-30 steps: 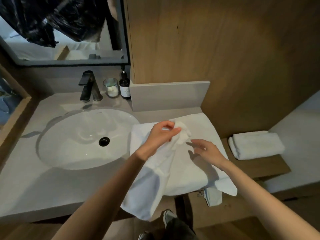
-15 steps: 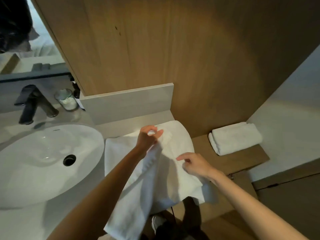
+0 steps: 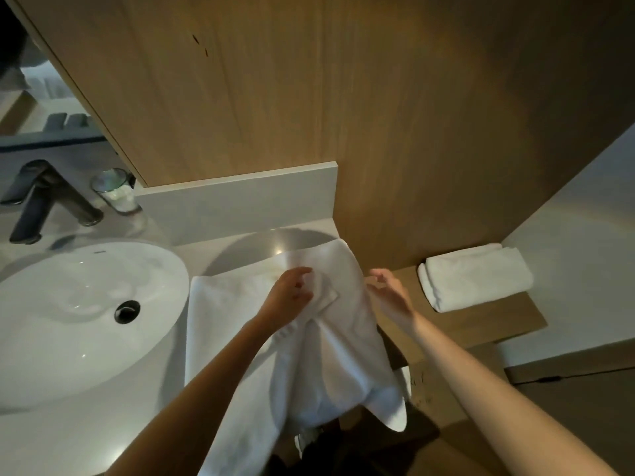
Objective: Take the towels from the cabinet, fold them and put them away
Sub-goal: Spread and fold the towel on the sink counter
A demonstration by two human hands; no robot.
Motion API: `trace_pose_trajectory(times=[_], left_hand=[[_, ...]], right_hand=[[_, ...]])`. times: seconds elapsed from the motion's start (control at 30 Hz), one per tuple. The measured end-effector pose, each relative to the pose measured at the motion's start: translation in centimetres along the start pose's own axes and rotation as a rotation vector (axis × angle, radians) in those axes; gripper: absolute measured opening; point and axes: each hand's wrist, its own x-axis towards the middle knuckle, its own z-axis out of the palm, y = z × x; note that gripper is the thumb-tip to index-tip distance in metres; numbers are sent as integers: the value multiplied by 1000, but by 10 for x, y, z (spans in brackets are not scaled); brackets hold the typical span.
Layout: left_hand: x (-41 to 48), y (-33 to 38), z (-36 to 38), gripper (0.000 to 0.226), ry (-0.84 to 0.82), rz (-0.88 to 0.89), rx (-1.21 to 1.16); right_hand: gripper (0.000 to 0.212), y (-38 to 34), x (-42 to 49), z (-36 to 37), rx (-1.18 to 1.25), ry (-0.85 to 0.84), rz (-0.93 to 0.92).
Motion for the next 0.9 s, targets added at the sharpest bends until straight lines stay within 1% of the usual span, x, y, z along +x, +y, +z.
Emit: trace_pose_trajectory(times=[0.07,0.1,0.13,0.2,0.23,0.3,0.4,0.47,0.53,0.57,0.6,0.63,0.67,0.73,0.8,0.83,0.9], left_hand=[[2,-2,1,51,-27,62,79],[3,-3,2,51,-23,86,106],[3,-3,2,49,-14,92,125],[3,-5,3,45,16,83,141],[2,-7,2,44,31,77,150],[-1,-10,0,42,50,52,175],[-11,-17,-9,42,53,-17,225],[-19,-25,-19,43,58,-70,247],[-30,-34,-32,40,79,-113,269],[-36,-39,-39,38,94,-135,276],[-42,-44,-46,37,106,-167,277],[-48,-50,-53,36,118,-195,274],[-55,-55,-60,36,125,-220,269],[-67,-64,-69,36,125,-240,263],[-75,-68,-76,36,98,-235,331],[-78,-67,-79,37,83,-231,388],[-78,-63,-82,40,63,-173,485]], right_hand=[[54,-4,9,3,111,-139,156],[58,-6,11,6,117,-180,209],[59,-5,13,9,101,-190,233],[50,-3,15,13,47,-148,219],[42,-3,13,15,18,-114,176],[30,-7,9,17,-67,-70,28],[24,-17,-1,25,-174,-62,-230],[19,-27,-8,38,-210,-69,-335],[19,-35,-12,53,-223,-135,-374],[24,-39,-14,61,-250,-174,-399],[33,-43,-16,69,-297,-204,-426],[41,-44,-16,76,-351,-215,-457],[44,-45,-17,83,-400,-209,-497],[37,-49,-19,94,-484,-167,-605],[27,-54,-16,102,-526,-111,-686],[24,-58,-14,104,-530,-102,-683],[23,-64,-7,105,-555,-104,-611]])
